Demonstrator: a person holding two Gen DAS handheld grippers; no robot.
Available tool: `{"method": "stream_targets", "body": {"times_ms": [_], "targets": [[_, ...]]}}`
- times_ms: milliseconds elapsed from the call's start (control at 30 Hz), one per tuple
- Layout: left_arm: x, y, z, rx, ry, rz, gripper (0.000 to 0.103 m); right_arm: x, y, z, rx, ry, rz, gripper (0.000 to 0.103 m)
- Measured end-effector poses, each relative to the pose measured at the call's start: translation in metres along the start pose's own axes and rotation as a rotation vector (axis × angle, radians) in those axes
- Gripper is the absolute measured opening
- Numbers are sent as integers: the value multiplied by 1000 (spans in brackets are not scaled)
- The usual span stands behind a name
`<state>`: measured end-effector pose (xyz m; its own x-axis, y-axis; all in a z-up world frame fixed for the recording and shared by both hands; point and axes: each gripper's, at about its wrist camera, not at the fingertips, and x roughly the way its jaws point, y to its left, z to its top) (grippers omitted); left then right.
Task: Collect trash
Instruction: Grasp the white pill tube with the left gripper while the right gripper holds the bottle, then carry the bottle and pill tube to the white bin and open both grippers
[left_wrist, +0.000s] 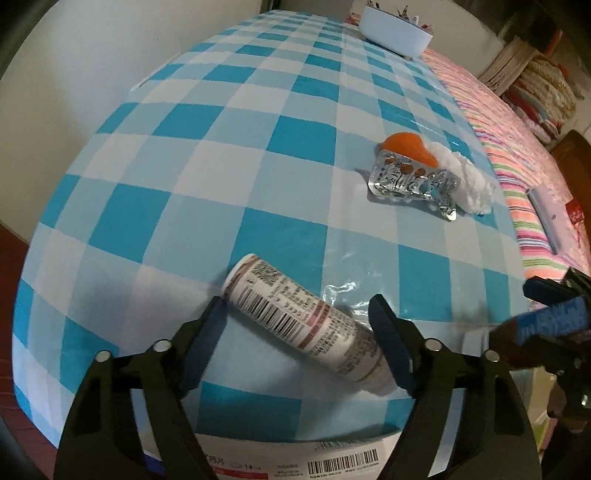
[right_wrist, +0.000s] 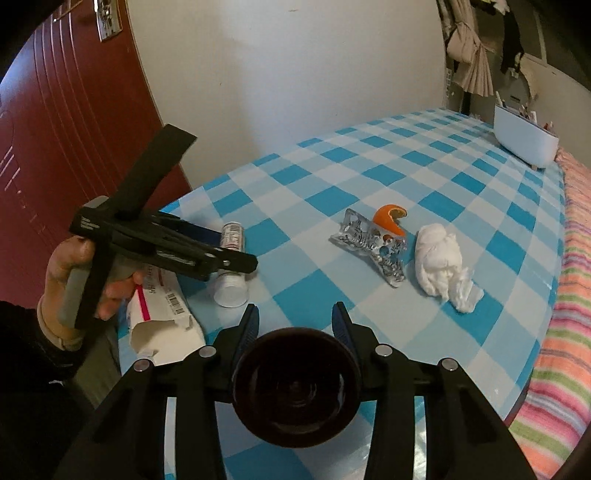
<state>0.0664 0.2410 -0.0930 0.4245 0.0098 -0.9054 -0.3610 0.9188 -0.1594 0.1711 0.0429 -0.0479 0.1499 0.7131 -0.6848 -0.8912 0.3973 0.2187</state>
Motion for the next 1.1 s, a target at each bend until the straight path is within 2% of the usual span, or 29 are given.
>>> {"method": "stream_targets", "body": {"times_ms": [200, 367, 467, 500, 533, 700, 1100], "targets": [[3, -11, 1, 63, -4, 47, 64, -20, 0, -10, 92, -103, 24, 40], [7, -20, 4, 123, 16, 67, 62, -39, 5, -19, 160, -216, 32, 40], [8, -22, 8, 144, 16, 72, 54, -49, 8, -22, 184, -256, 39, 40], [8, -22, 8, 150, 12, 76, 45, -51, 9, -22, 189, -263, 38, 40], [8, -24, 9, 166, 7, 81, 41, -53, 9, -22, 196, -273, 36, 40], [9, -35, 6, 225, 1, 83, 32, -61, 9, -28, 233, -305, 29, 40], [-22, -44, 6, 227, -107, 21, 29, -79, -1, -42, 301, -358, -15, 40]]}}
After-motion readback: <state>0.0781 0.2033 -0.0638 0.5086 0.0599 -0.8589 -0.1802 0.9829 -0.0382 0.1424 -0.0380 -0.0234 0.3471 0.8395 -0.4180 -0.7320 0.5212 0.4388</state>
